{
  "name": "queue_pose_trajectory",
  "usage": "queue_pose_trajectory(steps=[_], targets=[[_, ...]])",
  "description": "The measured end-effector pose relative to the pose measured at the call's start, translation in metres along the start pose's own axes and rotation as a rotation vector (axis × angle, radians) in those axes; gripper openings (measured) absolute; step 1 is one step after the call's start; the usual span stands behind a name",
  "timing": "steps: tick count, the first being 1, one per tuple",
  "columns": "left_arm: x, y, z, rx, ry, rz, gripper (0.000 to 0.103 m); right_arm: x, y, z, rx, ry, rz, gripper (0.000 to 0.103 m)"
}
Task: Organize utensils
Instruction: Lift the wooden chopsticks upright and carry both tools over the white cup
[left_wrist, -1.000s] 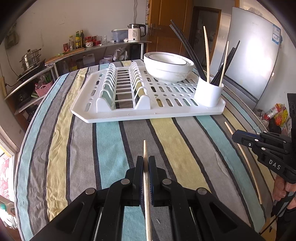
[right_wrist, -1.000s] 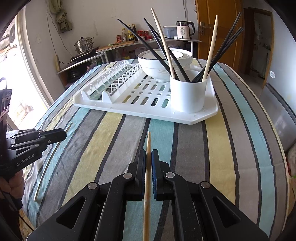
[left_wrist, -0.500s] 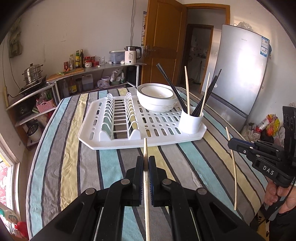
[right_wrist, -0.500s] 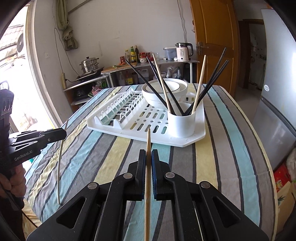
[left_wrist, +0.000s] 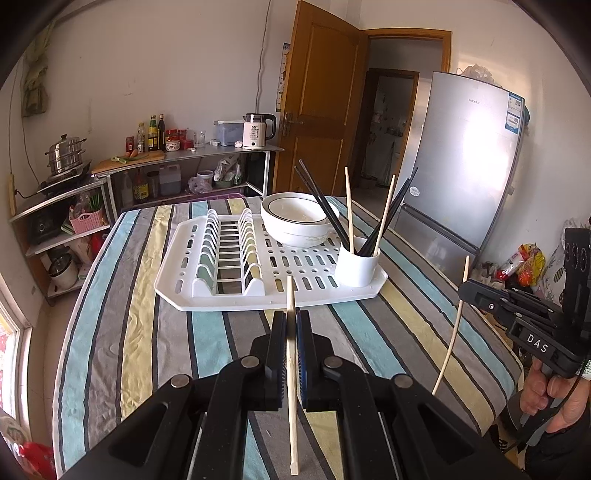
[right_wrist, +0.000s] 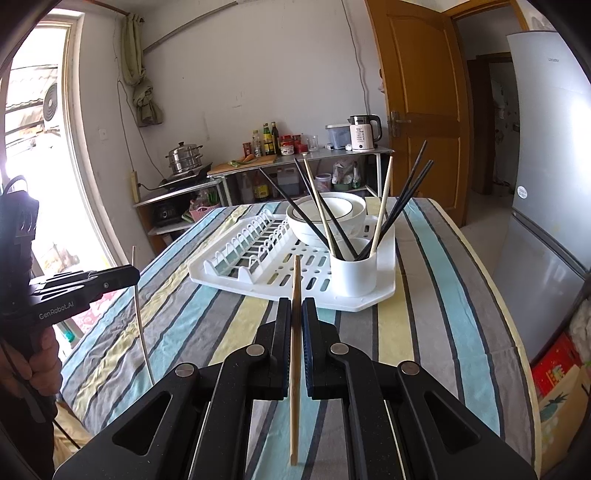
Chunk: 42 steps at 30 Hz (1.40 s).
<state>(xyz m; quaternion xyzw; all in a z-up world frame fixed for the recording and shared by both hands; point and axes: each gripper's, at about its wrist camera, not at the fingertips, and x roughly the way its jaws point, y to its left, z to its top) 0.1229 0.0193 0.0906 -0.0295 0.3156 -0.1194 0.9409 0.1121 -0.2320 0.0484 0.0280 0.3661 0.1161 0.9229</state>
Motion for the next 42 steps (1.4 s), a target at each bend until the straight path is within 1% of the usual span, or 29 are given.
queue_pose_trajectory(steps=[6,13,21,28,34,40,42], targets=[[-0.006,-0.004,-0.002,-0.003,-0.004,-0.010,0.005,-0.012,0.004,0.001,-0.012,-0.030,0.003,0.006],[-0.004,-0.010,-0.002,0.002,0.002,-0.021,0.005,-0.017,0.001,0.003,-0.010,-0.044,0.002,0.006],[0.007,-0.016,0.012,0.004,0.006,-0.040,0.005,-0.016,-0.009,0.010,0.002,-0.056,-0.016,0.006],[0.029,-0.029,0.038,0.027,0.015,-0.066,0.005,-0.009,-0.023,0.025,0.009,-0.070,-0.036,0.006],[0.051,-0.044,0.073,0.049,0.004,-0.105,0.005,0.001,-0.035,0.044,0.012,-0.096,-0.055,0.006],[0.072,-0.062,0.110,0.067,-0.026,-0.151,0.005,0.019,-0.051,0.066,0.021,-0.108,-0.062,0.006],[0.080,-0.068,0.121,0.076,-0.037,-0.156,0.005,0.025,-0.056,0.074,0.027,-0.114,-0.064,0.006]])
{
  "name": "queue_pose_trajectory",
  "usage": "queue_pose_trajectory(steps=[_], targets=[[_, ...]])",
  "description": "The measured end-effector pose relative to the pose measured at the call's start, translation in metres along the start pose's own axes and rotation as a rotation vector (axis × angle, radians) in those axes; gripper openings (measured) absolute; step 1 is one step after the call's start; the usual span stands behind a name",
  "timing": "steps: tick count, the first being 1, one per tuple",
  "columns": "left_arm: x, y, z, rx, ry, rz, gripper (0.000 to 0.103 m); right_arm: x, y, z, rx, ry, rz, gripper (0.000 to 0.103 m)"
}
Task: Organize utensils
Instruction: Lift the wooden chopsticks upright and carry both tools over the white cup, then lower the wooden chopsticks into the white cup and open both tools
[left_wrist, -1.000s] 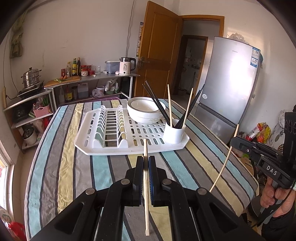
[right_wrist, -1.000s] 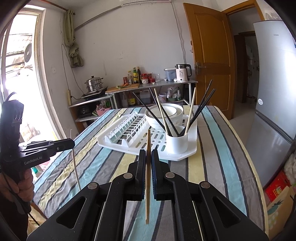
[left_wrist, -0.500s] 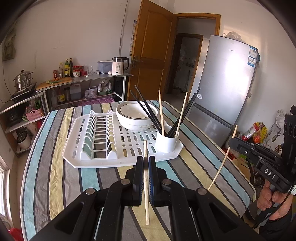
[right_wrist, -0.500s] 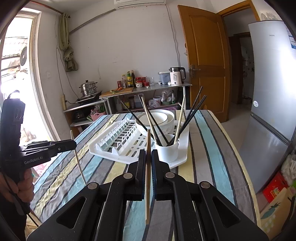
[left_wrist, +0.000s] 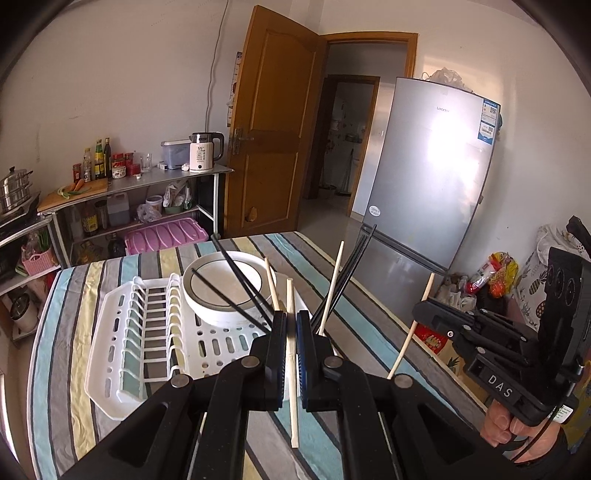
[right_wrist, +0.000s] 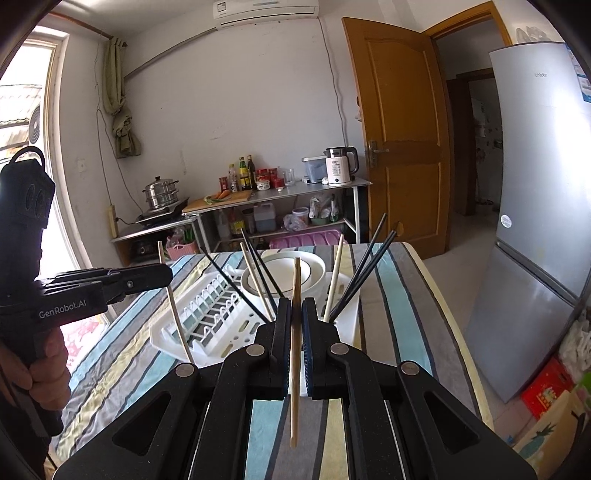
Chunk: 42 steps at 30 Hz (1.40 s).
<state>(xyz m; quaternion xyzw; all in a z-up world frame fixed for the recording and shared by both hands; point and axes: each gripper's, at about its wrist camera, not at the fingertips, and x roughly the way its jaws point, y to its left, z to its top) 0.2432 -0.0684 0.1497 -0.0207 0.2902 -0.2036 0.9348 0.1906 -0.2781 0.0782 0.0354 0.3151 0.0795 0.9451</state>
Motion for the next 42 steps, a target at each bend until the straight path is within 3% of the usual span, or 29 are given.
queue_pose_trajectory(steps=[12,21,31,42], targets=[[0.056,-0.001,0.056,-0.010,-0.026,-0.016,0.005,0.030,-0.015,0.040,0.025,-0.051,0.005,0.006],[0.078,0.000,0.075,-0.004,-0.046,-0.017,0.005,0.048,-0.020,0.057,0.038,-0.081,0.012,0.006],[0.104,0.011,0.068,-0.033,-0.020,-0.035,0.005,0.073,-0.024,0.048,0.043,-0.053,0.009,0.006],[0.125,0.019,0.037,-0.035,0.045,-0.039,0.005,0.088,-0.023,0.027,0.043,0.006,0.000,0.006]])
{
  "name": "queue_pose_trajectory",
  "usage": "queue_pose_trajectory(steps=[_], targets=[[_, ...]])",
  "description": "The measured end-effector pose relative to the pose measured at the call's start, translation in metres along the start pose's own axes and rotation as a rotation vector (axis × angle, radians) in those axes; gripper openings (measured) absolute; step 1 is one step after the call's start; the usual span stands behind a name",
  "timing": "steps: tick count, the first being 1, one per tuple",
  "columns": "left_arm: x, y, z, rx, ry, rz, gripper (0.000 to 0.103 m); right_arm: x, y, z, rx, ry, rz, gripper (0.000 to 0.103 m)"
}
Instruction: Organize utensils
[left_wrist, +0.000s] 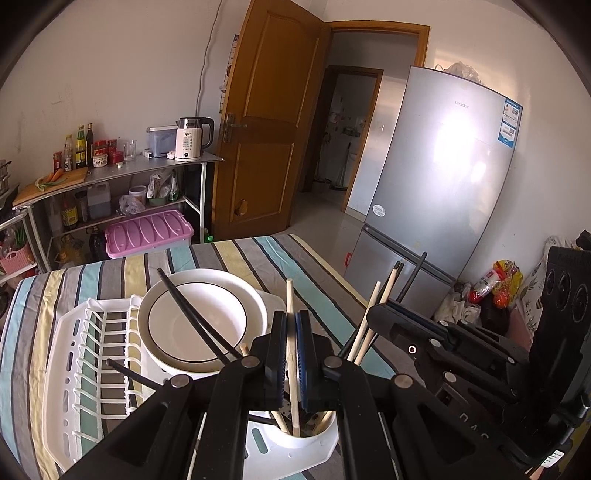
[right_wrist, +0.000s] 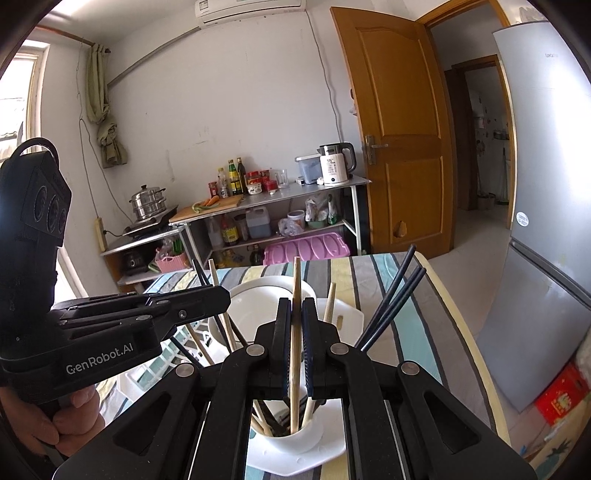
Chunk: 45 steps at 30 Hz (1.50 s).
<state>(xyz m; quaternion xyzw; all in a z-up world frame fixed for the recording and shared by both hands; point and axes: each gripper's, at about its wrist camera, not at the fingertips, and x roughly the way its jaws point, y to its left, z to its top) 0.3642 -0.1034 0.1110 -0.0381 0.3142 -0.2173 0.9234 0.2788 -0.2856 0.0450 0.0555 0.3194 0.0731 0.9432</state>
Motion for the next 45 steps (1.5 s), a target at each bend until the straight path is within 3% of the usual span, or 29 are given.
queue_pose_trajectory(steps=[13,16,19,25,42,45], targets=[[0.002,0.003,-0.014,0.002,0.013,0.034,0.006,-0.002,-0.001,-0.006,0.003,0.021,-0.011,0.006],[-0.002,0.004,-0.015,-0.006,0.008,0.042,0.006,-0.004,0.002,-0.006,-0.011,0.028,-0.016,0.007],[-0.009,0.005,-0.017,-0.002,0.003,0.060,0.006,-0.008,0.003,-0.007,-0.021,0.025,-0.012,0.014],[-0.032,0.001,-0.028,0.004,-0.028,0.080,0.006,-0.022,0.011,-0.013,-0.041,0.022,-0.013,0.014],[-0.113,-0.005,-0.112,-0.013,-0.059,0.134,0.009,-0.091,0.045,-0.070,-0.094,0.028,-0.040,0.021],[-0.127,-0.008,-0.131,-0.016,-0.050,0.144,0.014,-0.104,0.053,-0.078,-0.101,0.025,-0.036,0.028]])
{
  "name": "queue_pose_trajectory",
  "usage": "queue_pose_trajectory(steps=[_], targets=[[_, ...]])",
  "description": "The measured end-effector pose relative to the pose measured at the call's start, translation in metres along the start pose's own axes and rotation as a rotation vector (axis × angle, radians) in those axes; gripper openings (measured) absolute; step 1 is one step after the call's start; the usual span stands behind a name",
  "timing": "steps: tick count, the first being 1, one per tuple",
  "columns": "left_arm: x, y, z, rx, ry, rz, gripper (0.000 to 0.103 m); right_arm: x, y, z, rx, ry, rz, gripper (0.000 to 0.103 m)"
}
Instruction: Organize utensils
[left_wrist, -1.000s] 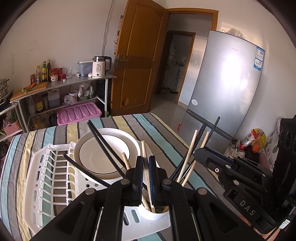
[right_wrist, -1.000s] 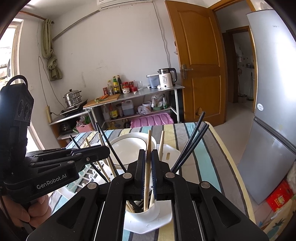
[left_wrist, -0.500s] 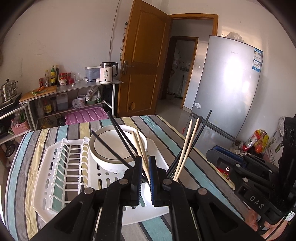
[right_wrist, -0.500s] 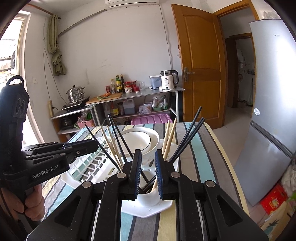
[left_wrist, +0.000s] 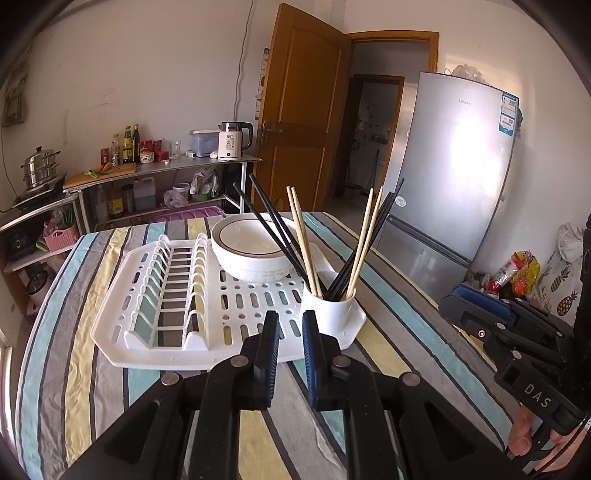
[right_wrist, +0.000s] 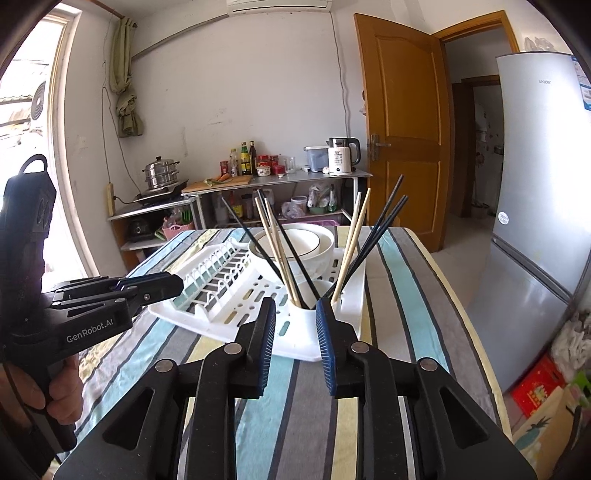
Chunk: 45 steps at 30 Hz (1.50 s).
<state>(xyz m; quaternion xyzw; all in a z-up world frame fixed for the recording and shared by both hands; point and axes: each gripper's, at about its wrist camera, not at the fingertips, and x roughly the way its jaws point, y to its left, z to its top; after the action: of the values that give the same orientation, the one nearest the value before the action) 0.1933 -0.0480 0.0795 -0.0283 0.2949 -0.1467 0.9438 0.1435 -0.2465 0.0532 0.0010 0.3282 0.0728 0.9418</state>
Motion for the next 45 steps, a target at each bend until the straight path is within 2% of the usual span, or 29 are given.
queue_pose_trajectory(steps=[1,11,21,30,45], targets=[[-0.004,-0.001,-0.005,0.000,0.003,0.003,0.016,-0.005,0.003,-0.003,-0.001,-0.003,-0.001,0.030],[-0.047,0.001,-0.054,-0.019,0.000,0.052,0.017,-0.039,0.029,-0.035,-0.050,0.009,-0.010,0.031],[-0.080,-0.012,-0.089,0.013,-0.018,0.118,0.017,-0.061,0.037,-0.063,-0.041,0.014,-0.005,0.031],[-0.092,-0.020,-0.110,0.011,-0.007,0.102,0.017,-0.076,0.033,-0.086,-0.029,0.030,-0.021,0.031],[-0.099,-0.023,-0.127,0.004,-0.003,0.089,0.017,-0.087,0.027,-0.099,-0.042,0.030,-0.055,0.031]])
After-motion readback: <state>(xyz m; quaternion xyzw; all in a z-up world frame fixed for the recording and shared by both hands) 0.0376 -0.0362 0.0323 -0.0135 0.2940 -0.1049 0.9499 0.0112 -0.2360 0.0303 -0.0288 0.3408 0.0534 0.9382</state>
